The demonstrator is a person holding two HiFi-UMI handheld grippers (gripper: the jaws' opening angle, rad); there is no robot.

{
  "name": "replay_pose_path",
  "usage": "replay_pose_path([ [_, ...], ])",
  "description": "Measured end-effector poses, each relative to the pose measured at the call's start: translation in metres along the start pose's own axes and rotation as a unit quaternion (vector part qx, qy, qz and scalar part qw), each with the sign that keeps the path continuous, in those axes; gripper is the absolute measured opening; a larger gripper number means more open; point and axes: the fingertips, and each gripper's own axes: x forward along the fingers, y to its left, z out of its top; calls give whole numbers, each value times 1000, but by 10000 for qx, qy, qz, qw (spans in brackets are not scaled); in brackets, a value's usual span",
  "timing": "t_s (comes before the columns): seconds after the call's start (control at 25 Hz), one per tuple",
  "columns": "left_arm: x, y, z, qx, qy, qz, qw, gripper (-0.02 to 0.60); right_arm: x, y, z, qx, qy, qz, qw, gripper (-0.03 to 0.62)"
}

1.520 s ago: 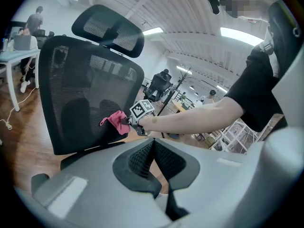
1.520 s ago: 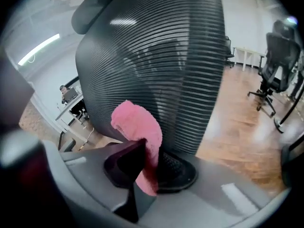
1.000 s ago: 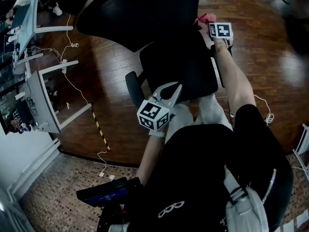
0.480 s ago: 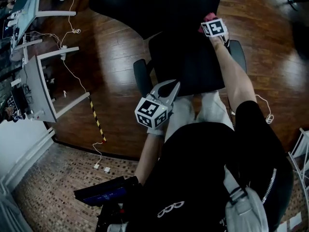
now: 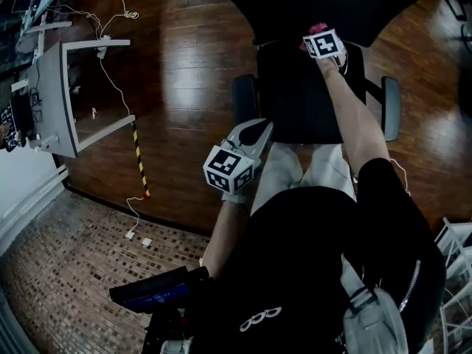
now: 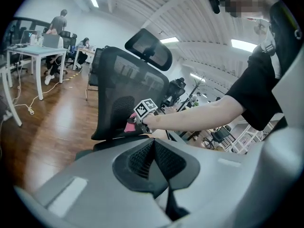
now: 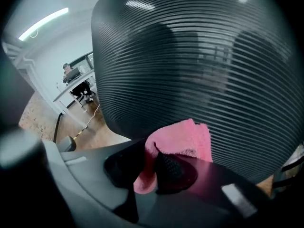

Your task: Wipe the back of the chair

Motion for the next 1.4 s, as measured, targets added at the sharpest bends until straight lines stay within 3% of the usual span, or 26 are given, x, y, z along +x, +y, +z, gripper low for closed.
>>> replay_pose_path([
  [0.48,-31,44,-12,-323,-176,152,9992,-11,40,140,55,-1211,-159,863,9888,44],
  [0.6,-33,50,-16,-401,-158,209,9989,-11,49,182,59,-1548,-251,1426,9773,44],
  [0.76,-30,43,-16,-414,-163,239,9987,-11,53,215,32,-1824,79,2076,9610,44],
  [0.96,-20,37,-17,-422,-101,229,9988,-11,59,180,20,-1335,253,1716,9758,44],
  [1.16,-3,25,-18,-369,34,139,9992,-11,58,112,5,-553,277,1189,9910,46],
  [1.4,23,1,-7,-219,162,-7,9996,-11,35,21,-23,212,377,704,9966,48],
])
